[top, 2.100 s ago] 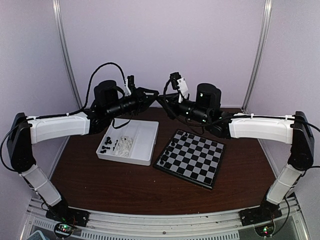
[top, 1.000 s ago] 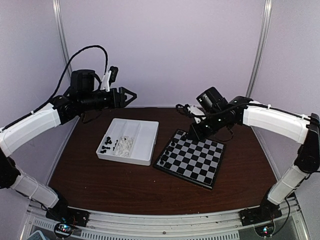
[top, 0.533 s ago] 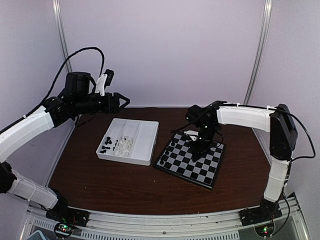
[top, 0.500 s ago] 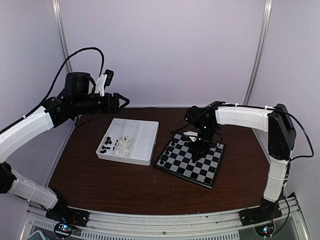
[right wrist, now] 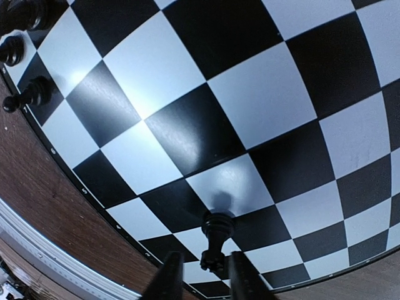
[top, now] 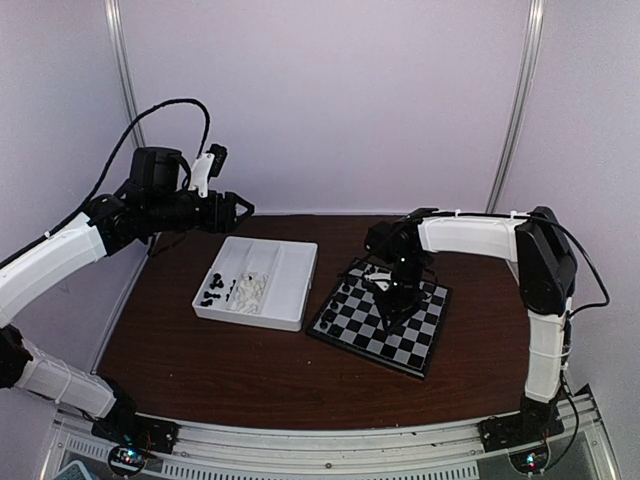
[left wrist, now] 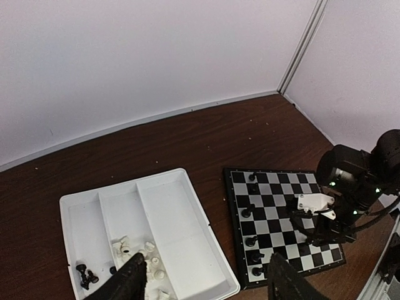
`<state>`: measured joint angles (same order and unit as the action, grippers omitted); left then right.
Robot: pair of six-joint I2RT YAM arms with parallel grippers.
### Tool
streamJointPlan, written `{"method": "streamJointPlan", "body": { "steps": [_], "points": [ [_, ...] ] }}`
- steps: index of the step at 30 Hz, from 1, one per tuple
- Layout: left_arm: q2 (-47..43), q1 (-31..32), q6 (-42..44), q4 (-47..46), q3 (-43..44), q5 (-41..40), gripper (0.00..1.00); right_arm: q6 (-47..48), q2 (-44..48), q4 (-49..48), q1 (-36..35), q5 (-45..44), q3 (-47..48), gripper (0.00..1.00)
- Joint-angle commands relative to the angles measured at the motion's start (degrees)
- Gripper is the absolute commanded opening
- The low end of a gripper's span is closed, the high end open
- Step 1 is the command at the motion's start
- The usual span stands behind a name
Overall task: Set up the chess pieces on the board
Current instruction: Place the chess piece on the chessboard.
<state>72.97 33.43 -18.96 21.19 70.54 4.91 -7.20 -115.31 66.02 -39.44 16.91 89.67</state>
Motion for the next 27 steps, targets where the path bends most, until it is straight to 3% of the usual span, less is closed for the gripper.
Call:
{"method": "streamJointPlan", "body": {
  "steps": [1,4,8,16,27],
  "points": [
    [-0.73,-0.03,1.10,-0.83,-0.41,-0.83,0.66,0.17,2.48,-0.59,0.25,-1.37,-0.27,0.37],
    [-0.70,-0.03,1.14,-0.80,-0.49,-0.94,0.66,0.34,5.00,-2.34,0.26,-2.41,-2.35,0.46],
    [-0.57,-0.02,1.12,-1.22,-0.65,-0.83,0.66,0.58,8.06,-4.70,-0.90,-5.02,-4.81,0.50],
    [0.36,0.05,0.62,-2.05,-0.61,1.22,0.66,-0.47,8.78,-5.13,-4.63,-14.31,-6.36,0.42],
    [-0.40,0.01,0.59,-1.76,-0.85,0.78,0.66,-0.99,8.02,-7.75,-5.03,-14.71,-7.85,0.36]
  ]
}}
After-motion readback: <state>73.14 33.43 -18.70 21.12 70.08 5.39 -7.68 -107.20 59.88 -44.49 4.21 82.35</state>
